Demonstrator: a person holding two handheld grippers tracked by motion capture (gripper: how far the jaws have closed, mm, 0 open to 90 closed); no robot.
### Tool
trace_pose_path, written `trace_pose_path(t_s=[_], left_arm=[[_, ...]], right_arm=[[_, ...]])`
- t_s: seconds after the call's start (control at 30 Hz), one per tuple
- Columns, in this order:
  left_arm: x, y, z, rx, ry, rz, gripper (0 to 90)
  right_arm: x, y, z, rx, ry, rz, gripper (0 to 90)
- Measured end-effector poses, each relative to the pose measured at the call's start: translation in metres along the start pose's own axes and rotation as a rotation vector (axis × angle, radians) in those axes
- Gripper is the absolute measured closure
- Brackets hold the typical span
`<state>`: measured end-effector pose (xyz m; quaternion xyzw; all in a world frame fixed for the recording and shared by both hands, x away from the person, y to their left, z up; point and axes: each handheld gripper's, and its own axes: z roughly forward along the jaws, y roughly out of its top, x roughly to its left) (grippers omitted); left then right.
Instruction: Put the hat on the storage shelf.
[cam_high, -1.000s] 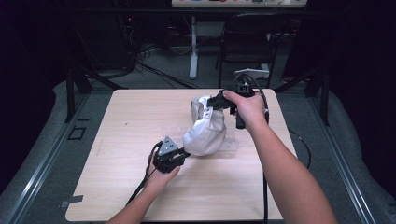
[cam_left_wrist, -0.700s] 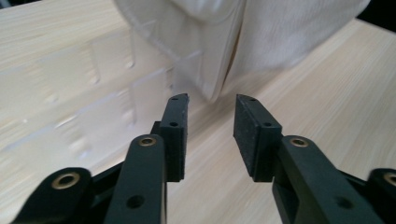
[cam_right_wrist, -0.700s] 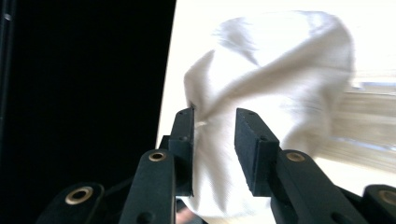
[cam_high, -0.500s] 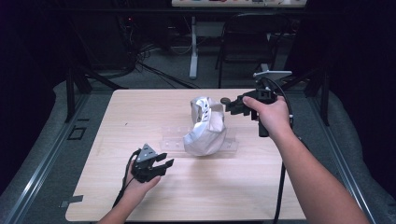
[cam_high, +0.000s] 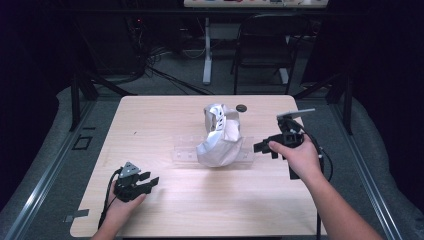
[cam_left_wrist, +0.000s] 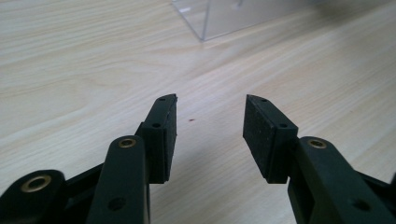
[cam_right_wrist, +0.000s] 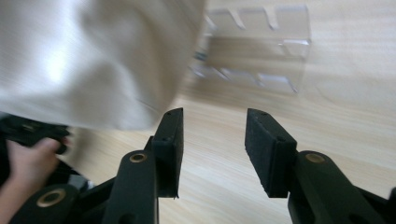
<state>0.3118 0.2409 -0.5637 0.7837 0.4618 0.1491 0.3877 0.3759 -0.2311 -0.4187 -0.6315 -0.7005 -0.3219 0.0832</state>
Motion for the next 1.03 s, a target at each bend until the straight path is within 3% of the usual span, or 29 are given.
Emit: trace_pose_path(t_s=[0.1,0.27,0.5,0.57,0.63,0.67,0.7,0.73,0.8,0.83,0.9,0.93,1.03], left_arm=[[0.004,-0.001,0.001,-0.017,-0.004,-0.034,54.1],[0.003,-0.001,0.006,-0.007,0.008,-0.018,53.9],[0.000,-0.001,0.009,-0.019,0.009,-0.005,53.7],[-0.001,-0.001,0.008,-0.026,0.005,-0.002,53.7],[-0.001,-0.001,0.009,-0.031,0.005,-0.003,53.7],[-0.001,-0.001,0.009,-0.026,0.002,-0.001,53.7],[-0.002,-0.001,0.009,-0.027,0.005,-0.002,53.6],[-0.003,0.000,0.010,-0.026,-0.002,0.003,53.6],[-0.004,0.000,0.010,-0.030,0.000,0.004,53.4],[-0.005,0.000,0.010,-0.030,-0.004,0.005,53.4],[-0.007,0.000,0.011,-0.029,-0.010,0.014,53.4],[-0.008,0.000,0.012,-0.032,-0.012,0.020,53.3],[-0.011,0.001,0.015,-0.028,-0.024,0.028,53.9]], right_arm=[[-0.015,-0.018,0.014,-0.001,-0.030,-0.030,55.2],[-0.033,-0.048,0.032,-0.065,-0.022,-0.047,53.9],[-0.047,-0.076,0.051,-0.078,-0.033,-0.070,52.3],[-0.052,-0.089,0.057,-0.111,-0.026,-0.082,52.0],[-0.053,-0.102,0.061,-0.149,-0.058,-0.097,52.1],[-0.054,-0.108,0.065,-0.190,-0.050,-0.096,52.1],[-0.055,-0.113,0.063,-0.185,-0.086,-0.131,52.1],[-0.057,-0.124,0.065,-0.229,-0.114,-0.151,51.6],[-0.060,-0.132,0.070,-0.300,-0.126,-0.158,50.9],[-0.060,-0.132,0.070,-0.300,-0.126,-0.158,50.9],[-0.072,-0.139,0.067,-0.311,-0.222,-0.232,47.8],[-0.073,-0.142,0.071,-0.364,-0.203,-0.219,45.9],[-0.084,-0.148,0.069,-0.429,-0.341,-0.296,43.2]])
